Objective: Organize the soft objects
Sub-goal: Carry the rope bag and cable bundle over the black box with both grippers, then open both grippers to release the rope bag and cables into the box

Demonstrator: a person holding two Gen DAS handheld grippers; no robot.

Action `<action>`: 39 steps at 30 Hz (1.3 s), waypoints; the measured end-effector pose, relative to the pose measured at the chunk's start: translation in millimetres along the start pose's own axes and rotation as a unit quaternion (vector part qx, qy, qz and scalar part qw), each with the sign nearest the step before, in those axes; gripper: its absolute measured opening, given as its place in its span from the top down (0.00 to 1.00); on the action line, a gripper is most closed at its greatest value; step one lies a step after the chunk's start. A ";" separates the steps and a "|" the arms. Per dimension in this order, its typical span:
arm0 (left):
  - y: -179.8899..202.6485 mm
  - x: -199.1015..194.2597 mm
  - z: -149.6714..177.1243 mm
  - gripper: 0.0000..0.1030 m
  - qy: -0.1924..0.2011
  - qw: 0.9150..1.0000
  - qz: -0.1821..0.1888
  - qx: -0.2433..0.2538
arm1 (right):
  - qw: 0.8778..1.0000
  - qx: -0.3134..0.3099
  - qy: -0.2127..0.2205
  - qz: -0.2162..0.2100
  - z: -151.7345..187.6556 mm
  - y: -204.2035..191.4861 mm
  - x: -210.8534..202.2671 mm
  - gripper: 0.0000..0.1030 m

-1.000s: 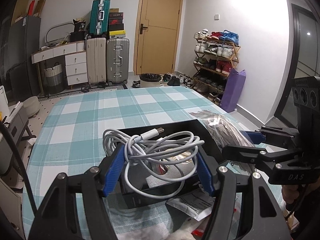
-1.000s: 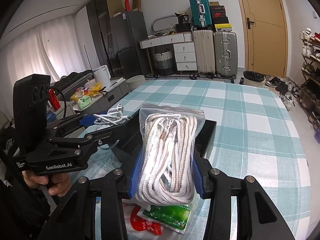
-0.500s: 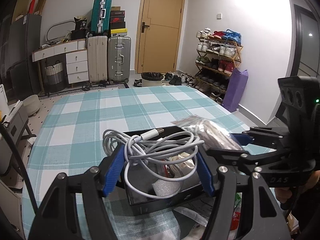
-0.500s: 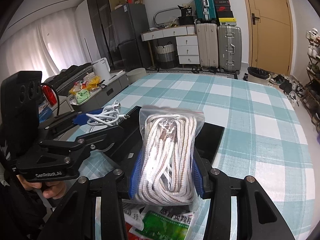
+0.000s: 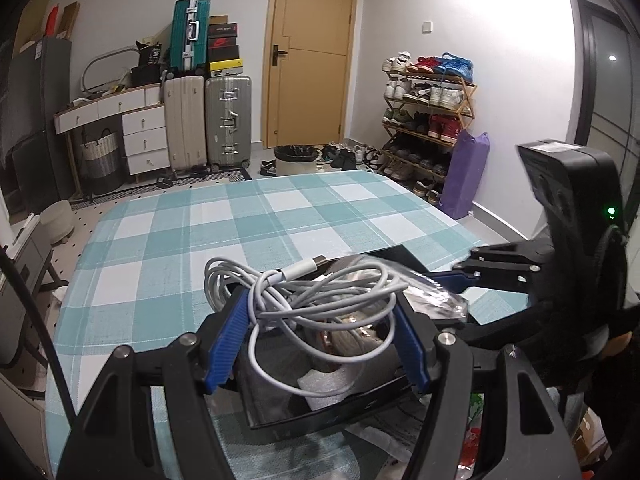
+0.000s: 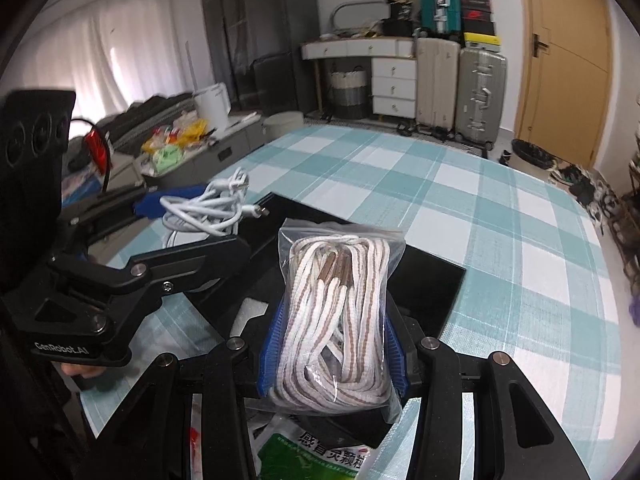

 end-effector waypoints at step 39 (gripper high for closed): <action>10.1 21.8 30.3 0.34 -0.090 0.996 -0.018 0.014 | 0.993 -0.104 -0.014 0.049 8.6 6.3 -5.6 0.14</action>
Point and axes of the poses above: each gripper's, at about its wrist camera, not at the fingertips, and x roughly the way its jaws point, y to its right, z to its underside, the point moved 6 cm from there along x, roughly the way its jaws point, and after that the axes turned 5 degrees about -z, right-handed, at the moved point
